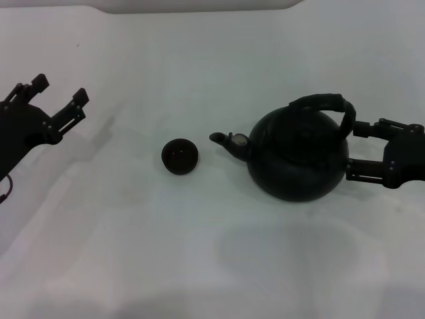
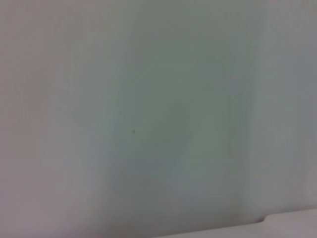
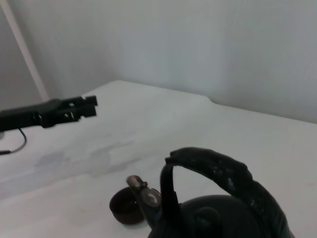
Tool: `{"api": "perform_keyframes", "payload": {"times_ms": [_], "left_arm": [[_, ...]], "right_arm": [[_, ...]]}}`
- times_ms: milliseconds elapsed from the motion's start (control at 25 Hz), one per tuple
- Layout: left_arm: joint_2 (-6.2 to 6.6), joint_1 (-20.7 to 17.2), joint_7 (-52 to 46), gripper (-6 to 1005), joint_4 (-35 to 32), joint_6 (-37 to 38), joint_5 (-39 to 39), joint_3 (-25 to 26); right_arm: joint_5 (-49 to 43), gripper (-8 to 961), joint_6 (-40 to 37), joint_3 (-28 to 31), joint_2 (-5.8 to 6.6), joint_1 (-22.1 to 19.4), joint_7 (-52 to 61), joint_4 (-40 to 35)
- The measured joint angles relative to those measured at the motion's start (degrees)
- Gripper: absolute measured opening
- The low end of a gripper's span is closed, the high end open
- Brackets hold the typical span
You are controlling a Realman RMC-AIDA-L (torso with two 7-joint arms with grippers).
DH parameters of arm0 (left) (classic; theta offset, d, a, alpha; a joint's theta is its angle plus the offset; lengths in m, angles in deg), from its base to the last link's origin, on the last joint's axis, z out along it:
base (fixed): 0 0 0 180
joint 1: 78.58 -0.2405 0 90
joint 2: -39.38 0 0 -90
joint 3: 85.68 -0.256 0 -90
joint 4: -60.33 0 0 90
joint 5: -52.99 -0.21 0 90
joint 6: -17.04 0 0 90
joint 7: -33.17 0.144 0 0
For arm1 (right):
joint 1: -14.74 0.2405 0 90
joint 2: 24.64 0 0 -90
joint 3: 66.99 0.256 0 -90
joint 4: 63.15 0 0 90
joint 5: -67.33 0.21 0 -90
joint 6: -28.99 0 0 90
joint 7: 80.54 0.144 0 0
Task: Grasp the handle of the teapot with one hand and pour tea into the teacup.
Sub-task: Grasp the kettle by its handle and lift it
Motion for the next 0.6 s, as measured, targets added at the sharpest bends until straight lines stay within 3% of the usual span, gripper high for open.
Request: {"api": "perform_keyframes", "payload": {"times_ms": [600], "left_arm": [[0.15,-0.2,0.1,834,0.3,-0.9,-0.4,0.4]], "right_arm": [[3.7,869,6.5,-1.5,0.16,0.5,-3.9,1.6]]}}
